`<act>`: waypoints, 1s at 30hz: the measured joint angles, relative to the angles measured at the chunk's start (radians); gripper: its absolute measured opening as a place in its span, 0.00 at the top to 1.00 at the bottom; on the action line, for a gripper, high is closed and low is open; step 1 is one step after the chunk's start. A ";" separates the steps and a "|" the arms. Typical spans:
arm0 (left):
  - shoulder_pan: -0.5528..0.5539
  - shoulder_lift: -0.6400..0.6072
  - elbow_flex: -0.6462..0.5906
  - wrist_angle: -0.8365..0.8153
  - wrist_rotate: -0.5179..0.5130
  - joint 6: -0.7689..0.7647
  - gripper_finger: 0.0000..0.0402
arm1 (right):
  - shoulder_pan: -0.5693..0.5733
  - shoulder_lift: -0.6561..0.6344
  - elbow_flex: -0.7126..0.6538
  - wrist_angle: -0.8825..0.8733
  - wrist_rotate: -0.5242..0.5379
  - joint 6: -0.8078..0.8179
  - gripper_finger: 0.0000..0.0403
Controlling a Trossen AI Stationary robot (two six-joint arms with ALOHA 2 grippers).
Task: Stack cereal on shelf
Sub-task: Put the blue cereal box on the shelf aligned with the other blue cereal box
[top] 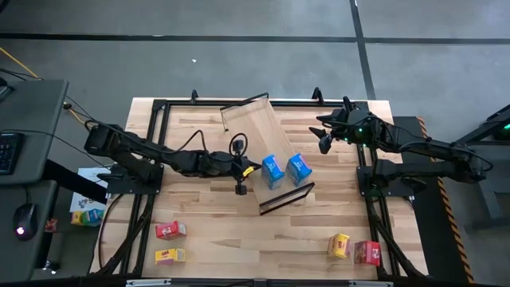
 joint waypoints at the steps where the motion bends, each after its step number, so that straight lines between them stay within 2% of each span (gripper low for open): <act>1: 0.000 0.001 -0.001 -0.008 0.000 0.000 1.00 | 0.000 0.000 0.000 0.000 0.000 0.000 0.41; 30: -0.002 0.001 -0.002 0.092 0.023 -0.028 1.00 | 0.000 0.000 0.001 0.001 0.000 0.000 0.41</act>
